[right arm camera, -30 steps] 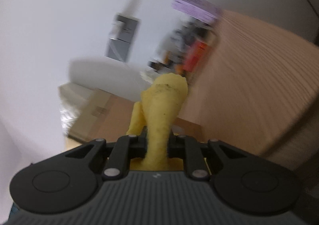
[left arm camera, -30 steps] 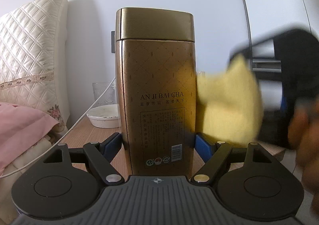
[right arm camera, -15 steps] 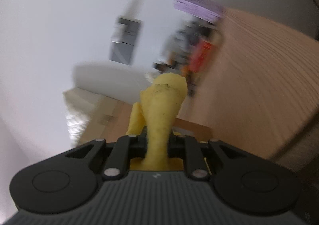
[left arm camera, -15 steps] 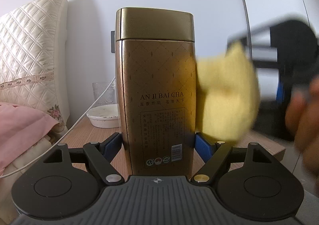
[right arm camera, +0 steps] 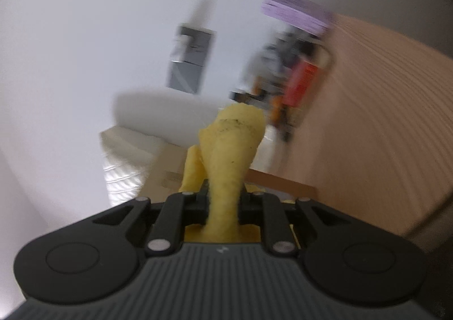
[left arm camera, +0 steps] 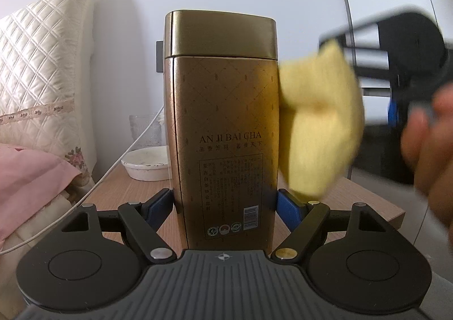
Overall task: Clean container
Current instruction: 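Hold the tin with the left tool while the right tool keeps wiping its side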
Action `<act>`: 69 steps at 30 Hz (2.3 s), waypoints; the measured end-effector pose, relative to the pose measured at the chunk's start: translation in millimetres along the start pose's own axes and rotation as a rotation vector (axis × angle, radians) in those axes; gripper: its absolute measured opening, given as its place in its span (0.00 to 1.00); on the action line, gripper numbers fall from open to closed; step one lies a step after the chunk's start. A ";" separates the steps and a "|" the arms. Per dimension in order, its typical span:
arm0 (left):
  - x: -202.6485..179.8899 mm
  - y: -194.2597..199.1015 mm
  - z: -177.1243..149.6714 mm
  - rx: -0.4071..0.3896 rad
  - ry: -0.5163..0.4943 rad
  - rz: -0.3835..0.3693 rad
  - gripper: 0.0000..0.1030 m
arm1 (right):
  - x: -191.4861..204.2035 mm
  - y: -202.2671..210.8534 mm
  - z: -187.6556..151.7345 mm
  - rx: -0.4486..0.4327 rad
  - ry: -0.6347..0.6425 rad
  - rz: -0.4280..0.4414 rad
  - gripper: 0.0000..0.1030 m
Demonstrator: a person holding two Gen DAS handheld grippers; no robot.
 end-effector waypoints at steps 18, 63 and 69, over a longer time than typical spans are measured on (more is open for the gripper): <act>11.0 -7.5 -2.1 0.010 0.001 -0.069 0.79 | 8.8 3.2 1.2 -0.011 0.050 -0.003 0.18; 13.4 -10.1 9.0 -0.003 -0.011 -0.105 0.91 | -1.6 -4.5 -2.3 0.008 0.048 -0.043 0.19; 4.3 -15.2 13.5 0.003 0.013 -0.008 0.91 | 17.7 -0.8 -1.0 -0.013 0.101 0.018 0.19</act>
Point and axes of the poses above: each gripper's, at about its wrist camera, not at the fingertips, and y roughly against the way its jaws point, x to its left, z to its top, the point moved 6 cm from there along -y, roughly the way its jaws point, and after that the axes turned 8 degrees about -x, right-handed, at the moved point
